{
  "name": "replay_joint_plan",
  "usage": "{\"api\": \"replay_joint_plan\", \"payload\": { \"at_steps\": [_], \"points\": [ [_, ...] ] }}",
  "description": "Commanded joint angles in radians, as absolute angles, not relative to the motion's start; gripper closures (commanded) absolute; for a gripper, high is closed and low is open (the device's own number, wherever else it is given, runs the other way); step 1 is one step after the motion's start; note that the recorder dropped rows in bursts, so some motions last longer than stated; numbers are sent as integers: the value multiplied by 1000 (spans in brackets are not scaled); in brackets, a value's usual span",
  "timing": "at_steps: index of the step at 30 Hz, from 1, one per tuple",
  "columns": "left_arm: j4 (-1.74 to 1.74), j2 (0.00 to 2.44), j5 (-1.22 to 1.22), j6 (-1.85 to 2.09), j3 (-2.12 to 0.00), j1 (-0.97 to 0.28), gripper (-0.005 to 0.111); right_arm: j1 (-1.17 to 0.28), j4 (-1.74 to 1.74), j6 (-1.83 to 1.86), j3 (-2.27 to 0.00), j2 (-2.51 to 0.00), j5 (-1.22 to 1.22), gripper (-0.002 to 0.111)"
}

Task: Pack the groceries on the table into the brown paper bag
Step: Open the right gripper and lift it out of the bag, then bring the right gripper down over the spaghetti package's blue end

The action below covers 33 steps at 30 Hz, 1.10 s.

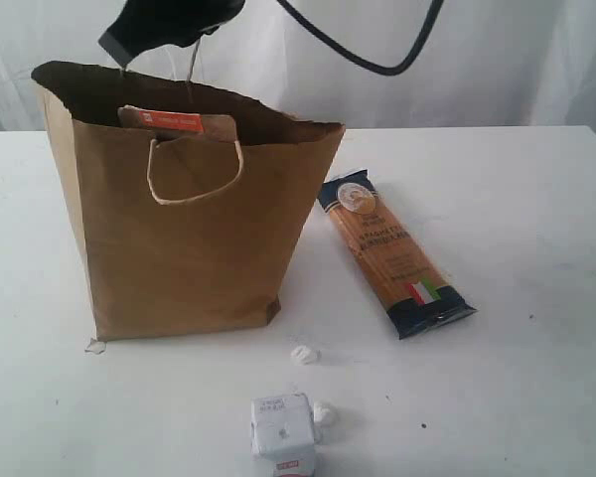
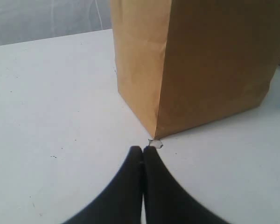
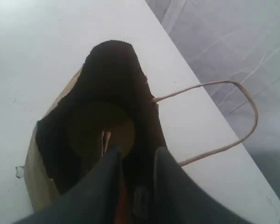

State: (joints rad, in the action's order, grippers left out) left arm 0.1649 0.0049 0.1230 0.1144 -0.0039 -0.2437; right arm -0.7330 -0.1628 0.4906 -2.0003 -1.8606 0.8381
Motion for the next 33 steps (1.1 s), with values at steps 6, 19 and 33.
{"api": "replay_joint_plan", "payload": {
  "at_steps": [6, 19, 33],
  "points": [
    [170, 0, 125, 109, 0, -238, 107, -749, -140, 501, -2003, -1813, 962, 83],
    [170, 0, 125, 109, 0, -238, 107, -796, 0, 427, -2003, -1801, 973, 83],
    [170, 0, 125, 109, 0, -238, 107, -755, 424, 123, -1924, -1552, 1104, 83]
  ]
}}
